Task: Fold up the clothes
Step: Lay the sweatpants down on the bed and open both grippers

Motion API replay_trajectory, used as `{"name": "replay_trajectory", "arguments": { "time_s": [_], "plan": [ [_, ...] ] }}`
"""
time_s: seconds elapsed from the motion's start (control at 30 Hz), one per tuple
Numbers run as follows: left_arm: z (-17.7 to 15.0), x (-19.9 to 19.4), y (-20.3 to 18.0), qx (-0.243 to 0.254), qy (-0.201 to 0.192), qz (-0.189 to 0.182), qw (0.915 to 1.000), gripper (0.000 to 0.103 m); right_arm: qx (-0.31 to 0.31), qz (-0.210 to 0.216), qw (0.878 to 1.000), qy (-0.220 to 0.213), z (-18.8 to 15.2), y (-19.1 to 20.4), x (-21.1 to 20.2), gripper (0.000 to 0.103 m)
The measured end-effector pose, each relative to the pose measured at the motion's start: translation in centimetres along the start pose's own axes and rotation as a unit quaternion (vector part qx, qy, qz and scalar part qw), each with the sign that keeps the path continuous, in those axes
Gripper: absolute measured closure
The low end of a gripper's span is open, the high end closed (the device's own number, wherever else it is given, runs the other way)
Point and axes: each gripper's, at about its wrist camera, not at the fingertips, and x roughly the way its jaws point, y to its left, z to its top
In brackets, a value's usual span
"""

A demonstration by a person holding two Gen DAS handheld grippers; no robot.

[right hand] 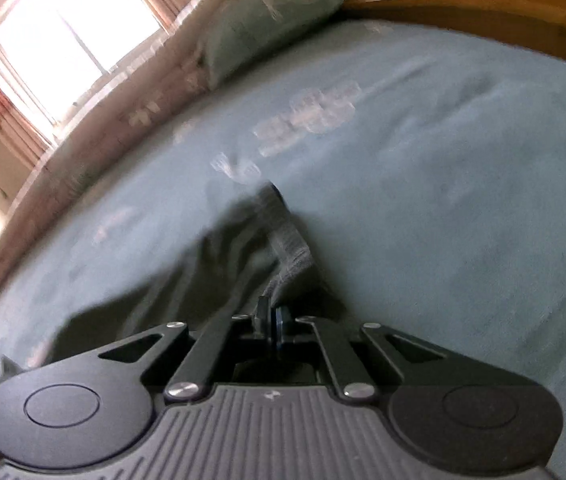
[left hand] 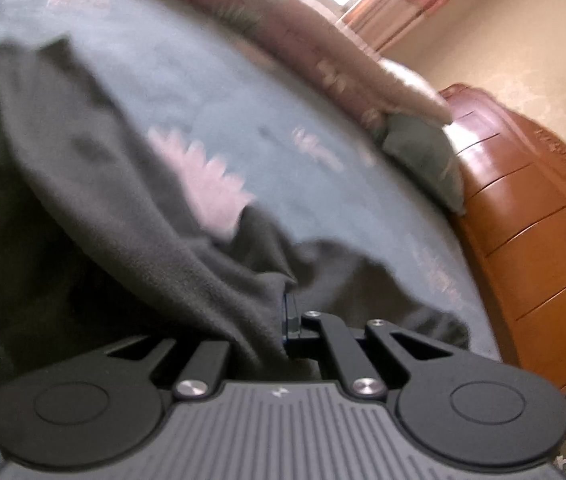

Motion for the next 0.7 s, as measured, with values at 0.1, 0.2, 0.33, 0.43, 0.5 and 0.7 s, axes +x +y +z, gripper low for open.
{"name": "replay_trajectory", "arguments": {
  "time_s": [0.1,0.2,0.33,0.43,0.5,0.7],
  "plan": [
    [-0.9,1.1,1.2,-0.019,0.025,0.009,0.9995,0.102,0.002,-0.003,1.000,0.002,-0.8,-0.6,0.1,0.099],
    [-0.7,1.0,1.4,-0.015,0.027,0.003,0.9995,0.100,0.001,-0.010,1.000,0.007,-0.8,-0.5,-0.3,0.095],
    [-0.2,0.1,2.0,-0.020,0.053,-0.002,0.9984,0.087,-0.033,-0.052,0.998,-0.001,-1.1,0.5,-2.3,0.067],
    [0.1,-1.5,2.0,-0.005,0.071,0.004,0.9975,0.076,-0.069,-0.075,0.995,-0.021,-1.3,1.5,-4.3,0.066],
    [0.5,-2.8,1.9,0.010,0.080,0.010,0.9967,0.068,-0.102,-0.078,0.991,-0.036,-1.5,2.9,-5.4,0.063],
    [2.3,-6.4,-0.1,0.074,0.073,0.012,0.9945,0.064,-0.221,-0.062,0.972,-0.040,-2.0,8.0,-2.9,0.046]
  ]
}}
